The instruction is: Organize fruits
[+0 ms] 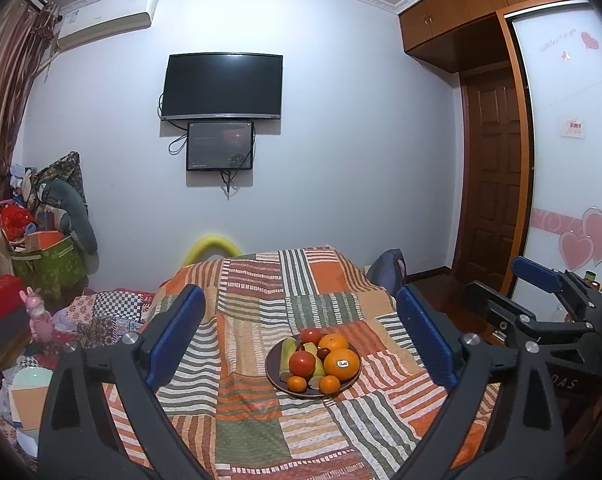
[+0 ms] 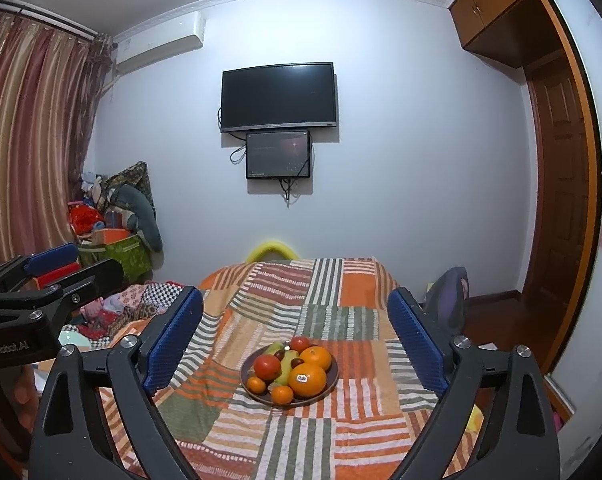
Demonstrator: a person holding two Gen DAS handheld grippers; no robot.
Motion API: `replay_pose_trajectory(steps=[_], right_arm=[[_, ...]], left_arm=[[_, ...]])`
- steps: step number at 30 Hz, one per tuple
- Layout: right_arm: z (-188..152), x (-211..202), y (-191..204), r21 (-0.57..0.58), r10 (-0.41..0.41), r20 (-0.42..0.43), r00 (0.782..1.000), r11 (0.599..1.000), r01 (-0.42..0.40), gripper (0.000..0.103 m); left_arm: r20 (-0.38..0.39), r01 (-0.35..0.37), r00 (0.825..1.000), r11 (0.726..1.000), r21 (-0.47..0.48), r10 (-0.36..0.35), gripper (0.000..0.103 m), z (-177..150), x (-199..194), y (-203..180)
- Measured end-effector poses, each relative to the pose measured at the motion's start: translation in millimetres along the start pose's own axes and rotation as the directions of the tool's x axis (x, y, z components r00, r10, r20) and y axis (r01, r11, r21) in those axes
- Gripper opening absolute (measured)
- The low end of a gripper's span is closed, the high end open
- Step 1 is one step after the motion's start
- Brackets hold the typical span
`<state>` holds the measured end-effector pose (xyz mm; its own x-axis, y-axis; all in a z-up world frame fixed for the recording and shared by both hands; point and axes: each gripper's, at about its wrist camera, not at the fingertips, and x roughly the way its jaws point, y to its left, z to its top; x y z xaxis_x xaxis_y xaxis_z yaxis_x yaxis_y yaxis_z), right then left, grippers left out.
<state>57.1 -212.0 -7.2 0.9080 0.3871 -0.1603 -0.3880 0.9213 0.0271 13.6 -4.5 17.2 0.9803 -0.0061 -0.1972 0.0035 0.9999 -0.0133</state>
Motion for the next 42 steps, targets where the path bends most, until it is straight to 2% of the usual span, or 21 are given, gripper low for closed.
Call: replay_pose_trajectory(steps=[9,14,24,30,42], right_arm=[[-0.5,-2.0,0.8,-0.004,-0.005,0.001,1.0,1.0,0.005,0.097],[-0.2,-4.0,0.7,0.004,-0.012,0.003,1.0,1.0,0.012,0.103],[2.9,-2.7,-2.1,0.018,-0.017,-0.009,1.0,1.0,0.017,0.103],[3.3,-2.0,-5.0,0.031,-0.022,-0.011,1.0,0.999,0.022,0.103],[3.7,-2.3,-4.5,0.026,-0.029,-0.009,1.0,0.999,0.029,0.103]], left_arm=[[-0.009,-0.003,1.0,1.0,-0.01,0.003,0.101,-0.8,2.7,1.6],[-0.014,-0.003,1.0,1.0,-0.009,0.003,0.103,-1.8,3.8,2.0],[-0.031,0.002,1.0,1.0,-0.015,-0.003,0.103,-2.8,6.8,3.5],[-0.046,0.029,0.999,1.0,-0.007,-0.029,0.103,-3.6,8.9,1.5],[-0.042,0.022,0.999,1.0,-0.018,-0.023,0.103,-3.1,8.9,2.9]])
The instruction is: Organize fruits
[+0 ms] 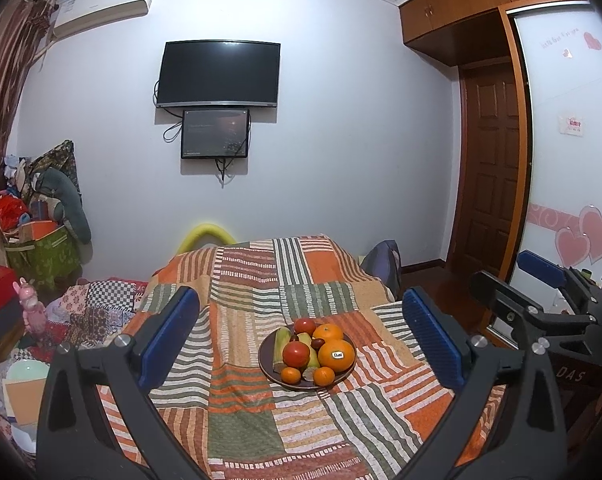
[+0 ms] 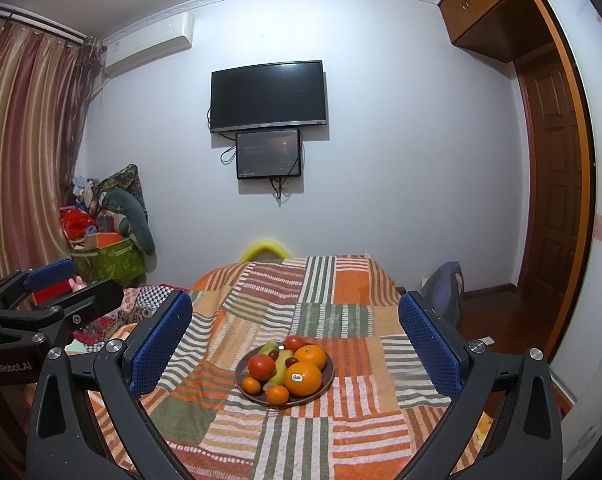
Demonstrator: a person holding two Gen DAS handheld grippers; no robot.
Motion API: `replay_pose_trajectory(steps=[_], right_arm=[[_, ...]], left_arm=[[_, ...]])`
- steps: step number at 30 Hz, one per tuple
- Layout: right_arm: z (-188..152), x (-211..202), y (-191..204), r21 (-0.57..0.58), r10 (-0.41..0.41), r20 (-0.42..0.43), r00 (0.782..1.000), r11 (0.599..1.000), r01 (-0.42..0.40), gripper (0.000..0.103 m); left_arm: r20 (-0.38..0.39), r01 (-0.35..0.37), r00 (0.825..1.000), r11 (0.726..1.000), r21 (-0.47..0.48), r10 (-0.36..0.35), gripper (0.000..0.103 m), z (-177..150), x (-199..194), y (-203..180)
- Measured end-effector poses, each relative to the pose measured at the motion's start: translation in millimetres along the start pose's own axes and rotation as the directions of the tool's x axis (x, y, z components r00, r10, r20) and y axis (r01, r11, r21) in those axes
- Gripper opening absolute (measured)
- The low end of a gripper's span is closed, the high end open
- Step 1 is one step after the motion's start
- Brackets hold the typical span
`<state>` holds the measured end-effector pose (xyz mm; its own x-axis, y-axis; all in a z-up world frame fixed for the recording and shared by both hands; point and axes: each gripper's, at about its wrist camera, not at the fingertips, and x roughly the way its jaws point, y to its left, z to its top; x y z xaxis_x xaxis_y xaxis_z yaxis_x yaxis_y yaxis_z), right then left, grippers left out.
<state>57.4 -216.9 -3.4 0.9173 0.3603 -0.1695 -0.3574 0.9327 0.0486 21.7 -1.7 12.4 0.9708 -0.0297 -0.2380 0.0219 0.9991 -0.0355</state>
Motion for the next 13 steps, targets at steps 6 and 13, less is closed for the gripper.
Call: replay_pose_trajectory(steps=[6,13], right_arm=[[-0.4,0.1,-0.2,-0.001,0.0,0.0,1.0,1.0,0.0,0.103],[-0.1,0.4,-1.2,-0.002,0.0,-0.001,1.0,1.0,0.0,0.103]], left_arm=[[0.004,-0.003,1.0,1.0,-0.005,0.003,0.103,0.2,-1.0,0.5],[0.003,-0.003,1.0,1.0,-0.004,0.003,0.103,-0.7,0.2,-1.3]])
